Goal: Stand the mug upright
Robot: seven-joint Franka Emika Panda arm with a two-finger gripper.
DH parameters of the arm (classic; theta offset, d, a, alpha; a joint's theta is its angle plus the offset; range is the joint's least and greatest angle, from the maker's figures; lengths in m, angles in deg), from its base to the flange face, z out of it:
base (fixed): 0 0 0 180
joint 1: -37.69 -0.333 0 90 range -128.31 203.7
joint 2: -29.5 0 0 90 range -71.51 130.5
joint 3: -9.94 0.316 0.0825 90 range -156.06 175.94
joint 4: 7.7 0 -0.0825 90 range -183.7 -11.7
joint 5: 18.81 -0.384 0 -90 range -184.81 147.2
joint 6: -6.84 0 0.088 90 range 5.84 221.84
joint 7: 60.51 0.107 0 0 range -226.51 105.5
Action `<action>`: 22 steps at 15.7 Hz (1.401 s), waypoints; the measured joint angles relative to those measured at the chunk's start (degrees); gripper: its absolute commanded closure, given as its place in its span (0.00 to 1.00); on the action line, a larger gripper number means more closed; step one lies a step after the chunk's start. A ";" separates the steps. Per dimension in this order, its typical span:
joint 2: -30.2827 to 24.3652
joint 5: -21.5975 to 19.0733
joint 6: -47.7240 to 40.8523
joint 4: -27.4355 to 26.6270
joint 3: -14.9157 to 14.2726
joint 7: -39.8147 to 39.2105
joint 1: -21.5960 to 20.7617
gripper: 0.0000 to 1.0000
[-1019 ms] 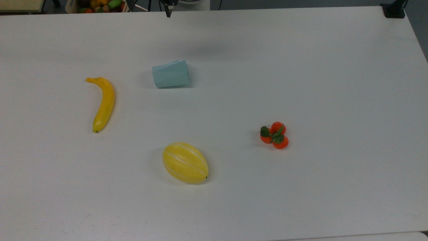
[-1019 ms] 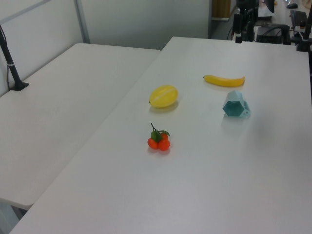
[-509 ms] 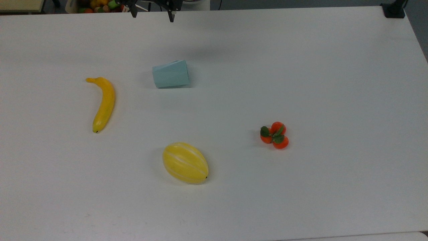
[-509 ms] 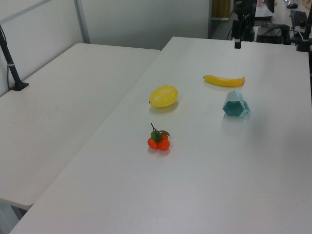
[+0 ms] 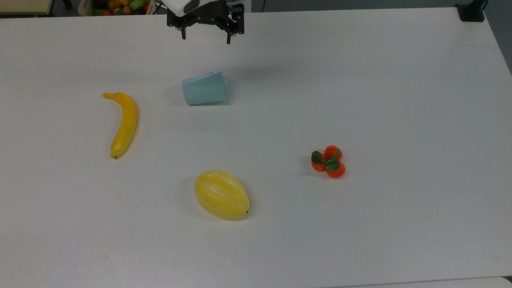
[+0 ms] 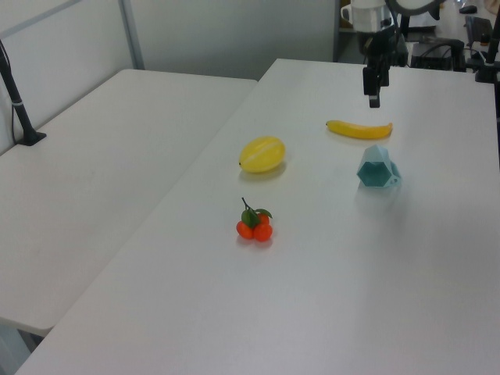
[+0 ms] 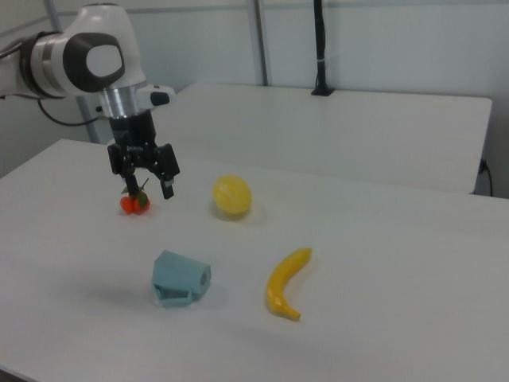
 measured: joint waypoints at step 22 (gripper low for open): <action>5.95 19.47 15.89 -15.84 4.45 11.03 -2.19 0.07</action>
